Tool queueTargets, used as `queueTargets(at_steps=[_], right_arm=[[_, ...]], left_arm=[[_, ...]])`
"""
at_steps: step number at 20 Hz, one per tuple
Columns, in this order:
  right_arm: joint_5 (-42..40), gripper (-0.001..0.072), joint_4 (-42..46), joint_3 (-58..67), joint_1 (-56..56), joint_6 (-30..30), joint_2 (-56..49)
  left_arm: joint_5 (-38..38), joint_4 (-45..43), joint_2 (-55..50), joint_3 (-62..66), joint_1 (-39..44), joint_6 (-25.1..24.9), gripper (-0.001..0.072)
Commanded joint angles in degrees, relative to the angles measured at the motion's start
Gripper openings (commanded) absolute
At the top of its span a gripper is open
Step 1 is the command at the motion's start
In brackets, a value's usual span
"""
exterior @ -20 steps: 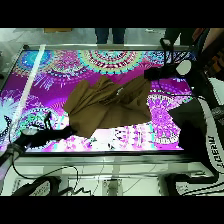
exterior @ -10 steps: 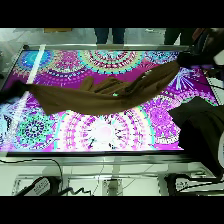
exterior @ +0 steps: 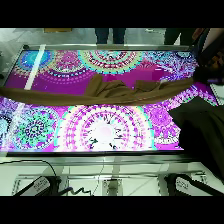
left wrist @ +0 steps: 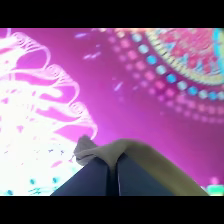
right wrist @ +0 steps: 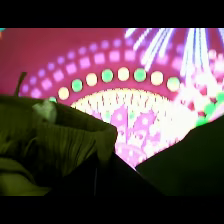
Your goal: Fold the clothes and pants, and hang the long-sleeved shirts on hangers.
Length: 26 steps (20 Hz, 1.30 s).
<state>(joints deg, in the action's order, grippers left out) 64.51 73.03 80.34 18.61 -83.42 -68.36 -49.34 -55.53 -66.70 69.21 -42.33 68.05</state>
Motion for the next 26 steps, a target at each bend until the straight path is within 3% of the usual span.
queueTargets(at_steps=[1,4,7,11,14,21,26], right_arm=[[-1.6,0.003,0.5,-18.0,0.3,0.4,11.9],[0.2,0.0031,1.1,-30.4,0.3,-1.7,22.0],[7.6,0.0031,5.8,-37.0,0.3,-3.1,28.4],[19.8,0.0031,8.5,-39.3,0.3,-2.9,30.8],[24.2,0.0031,11.2,-39.4,0.3,-2.6,30.7],[24.2,0.0033,12.3,-48.1,0.3,-2.7,30.7],[18.6,0.0033,10.8,-49.0,0.3,-2.9,30.7]], left_arm=[[-7.6,-13.6,-0.2,0.2,-0.6,0.1,0.001],[-12.1,-24.3,-0.2,-1.9,-0.6,0.2,0.001],[-12.5,-28.4,-0.3,-6.8,-0.6,0.1,0.001],[-12.7,-34.1,-2.1,-10.1,-0.6,0.1,0.0011],[-12.7,-34.9,-3.6,-10.1,-0.6,0.2,0.0011],[-13.5,-44.7,-7.2,-10.1,-0.6,0.1,0.0013],[-13.5,-45.4,-9.0,-10.2,-0.6,0.1,0.0014]])
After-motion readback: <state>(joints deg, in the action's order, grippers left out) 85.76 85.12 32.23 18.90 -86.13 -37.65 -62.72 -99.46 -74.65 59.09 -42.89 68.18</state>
